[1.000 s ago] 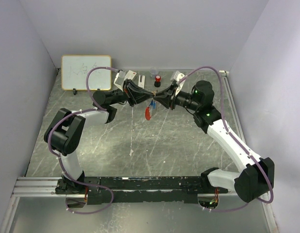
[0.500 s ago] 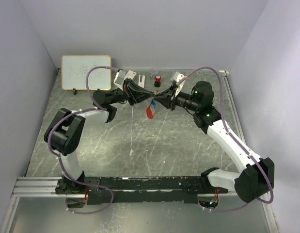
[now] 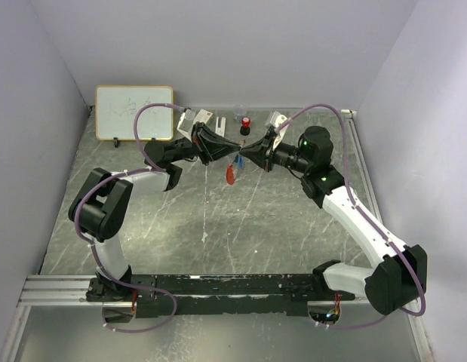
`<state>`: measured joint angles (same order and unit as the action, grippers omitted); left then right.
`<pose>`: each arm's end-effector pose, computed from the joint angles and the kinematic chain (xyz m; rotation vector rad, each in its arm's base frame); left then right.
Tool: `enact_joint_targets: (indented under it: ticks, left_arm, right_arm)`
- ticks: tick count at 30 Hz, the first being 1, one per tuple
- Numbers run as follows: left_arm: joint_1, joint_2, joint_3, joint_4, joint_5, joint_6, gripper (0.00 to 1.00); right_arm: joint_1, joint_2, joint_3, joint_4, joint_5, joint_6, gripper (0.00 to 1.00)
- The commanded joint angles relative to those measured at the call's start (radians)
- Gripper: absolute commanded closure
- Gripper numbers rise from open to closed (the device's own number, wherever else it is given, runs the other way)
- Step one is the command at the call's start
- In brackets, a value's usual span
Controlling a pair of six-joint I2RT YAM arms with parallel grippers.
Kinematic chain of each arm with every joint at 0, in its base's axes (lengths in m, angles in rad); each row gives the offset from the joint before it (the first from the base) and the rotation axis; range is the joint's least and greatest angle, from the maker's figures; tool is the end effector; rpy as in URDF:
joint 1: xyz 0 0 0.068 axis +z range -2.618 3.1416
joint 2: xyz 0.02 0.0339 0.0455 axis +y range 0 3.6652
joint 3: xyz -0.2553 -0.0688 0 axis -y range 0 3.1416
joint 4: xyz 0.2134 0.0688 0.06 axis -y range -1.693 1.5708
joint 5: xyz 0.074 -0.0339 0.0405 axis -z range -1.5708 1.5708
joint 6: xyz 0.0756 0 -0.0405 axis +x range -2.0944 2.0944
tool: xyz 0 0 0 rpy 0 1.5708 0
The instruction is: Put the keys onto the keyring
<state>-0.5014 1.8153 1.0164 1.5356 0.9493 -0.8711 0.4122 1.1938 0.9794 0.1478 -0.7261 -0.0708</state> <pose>0.2871 -0.2274 0.3294 0.8289 1.0369 -1.5844 0.2342 0.1572 0.3554 -0.9302 1.4106 0.8491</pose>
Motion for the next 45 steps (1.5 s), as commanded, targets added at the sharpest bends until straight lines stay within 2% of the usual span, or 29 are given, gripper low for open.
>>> enact_joint_targets:
  ticks: [1, 8, 10, 13, 16, 22, 28, 35, 40, 45]
  left_arm:
    - [-0.011, 0.002, -0.007, 0.276, 0.020, 0.003, 0.93]
    - [-0.013, 0.018, -0.001, 0.273, 0.036, -0.001, 0.92]
    - [-0.011, 0.028, 0.009, 0.272, 0.046, -0.009, 0.79]
    - [-0.006, 0.040, 0.020, 0.273, 0.057, -0.014, 0.68]
    - [0.005, 0.044, 0.027, 0.271, 0.066, -0.019, 0.64]
    - [0.029, 0.051, 0.053, 0.271, 0.110, -0.040, 0.62]
    - [0.045, 0.063, 0.074, 0.271, 0.189, -0.070, 0.67]
    - [0.056, 0.062, 0.080, 0.231, 0.274, -0.050, 0.66]
    - [0.057, 0.051, 0.066, 0.147, 0.277, 0.038, 0.68]
    - [0.057, 0.020, 0.050, -0.013, 0.255, 0.186, 0.67]
  right_arm:
    - [-0.003, 0.002, 0.011, 0.017, -0.004, -0.004, 1.00]
    - [-0.003, -0.003, 0.013, -0.003, -0.001, -0.018, 1.00]
    - [-0.003, 0.004, 0.029, -0.040, 0.009, -0.026, 1.00]
    - [-0.002, 0.008, 0.056, -0.086, 0.014, -0.044, 1.00]
    - [-0.002, -0.003, 0.053, -0.108, 0.032, -0.057, 1.00]
    - [-0.003, 0.006, 0.084, -0.199, 0.071, -0.097, 1.00]
    - [-0.002, 0.037, 0.152, -0.336, 0.109, -0.133, 1.00]
    - [-0.003, 0.090, 0.244, -0.503, 0.154, -0.160, 1.00]
    - [-0.003, 0.117, 0.274, -0.584, 0.152, -0.175, 1.00]
    - [-0.003, 0.131, 0.294, -0.631, 0.150, -0.186, 1.00]
